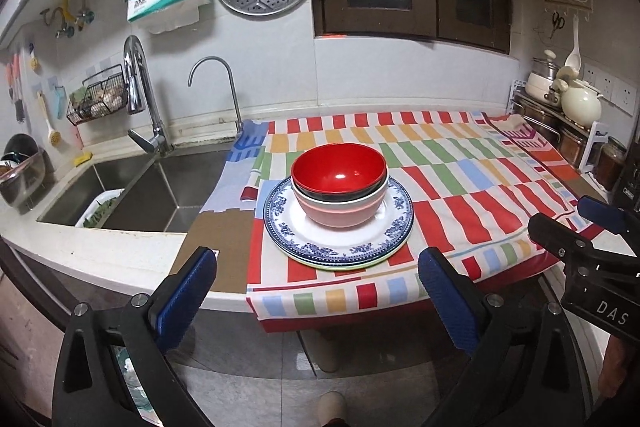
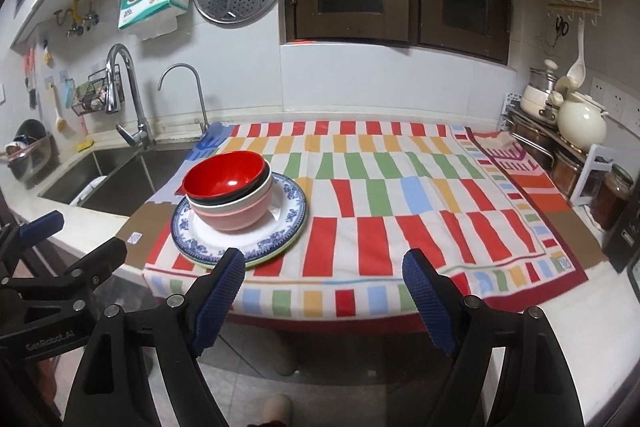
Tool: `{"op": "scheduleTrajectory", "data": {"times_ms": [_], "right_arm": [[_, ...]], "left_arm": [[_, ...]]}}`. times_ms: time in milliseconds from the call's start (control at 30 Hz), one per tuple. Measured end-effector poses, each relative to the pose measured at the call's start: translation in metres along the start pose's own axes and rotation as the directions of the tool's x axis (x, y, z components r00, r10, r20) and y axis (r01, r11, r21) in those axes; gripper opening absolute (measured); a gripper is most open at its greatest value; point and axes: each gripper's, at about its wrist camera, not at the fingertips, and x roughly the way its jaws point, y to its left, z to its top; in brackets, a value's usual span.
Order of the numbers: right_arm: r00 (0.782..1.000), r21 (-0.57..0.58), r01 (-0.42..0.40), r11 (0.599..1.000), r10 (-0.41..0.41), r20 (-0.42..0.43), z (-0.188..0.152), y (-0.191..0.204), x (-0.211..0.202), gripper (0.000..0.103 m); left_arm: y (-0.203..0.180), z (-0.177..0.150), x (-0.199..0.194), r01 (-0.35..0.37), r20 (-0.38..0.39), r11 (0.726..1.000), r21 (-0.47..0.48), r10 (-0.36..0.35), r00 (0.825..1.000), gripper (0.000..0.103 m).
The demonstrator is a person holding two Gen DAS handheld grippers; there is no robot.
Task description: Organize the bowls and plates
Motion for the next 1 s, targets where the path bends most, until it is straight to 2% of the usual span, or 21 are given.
{"op": "scheduleTrajectory", "data": {"times_ms": [433,1000], "right_arm": [[1.0,0.002,-0.007,1.0,0.007,0.02,-0.01,-0.001,-0.022,0.082],[1.0,0.006,-0.009,1.0,0.008,0.029,-0.011,-0.005,-0.027,0.082]], "left_arm": [[-0.006,-0.009,-0.023,0.004,0.012,1.0,0.014,-0.004,1.0,0.103],[-0.007,-0.009,-0.032,0.001,0.042,1.0,0.022,-0.002,0.999,0.103]]}}
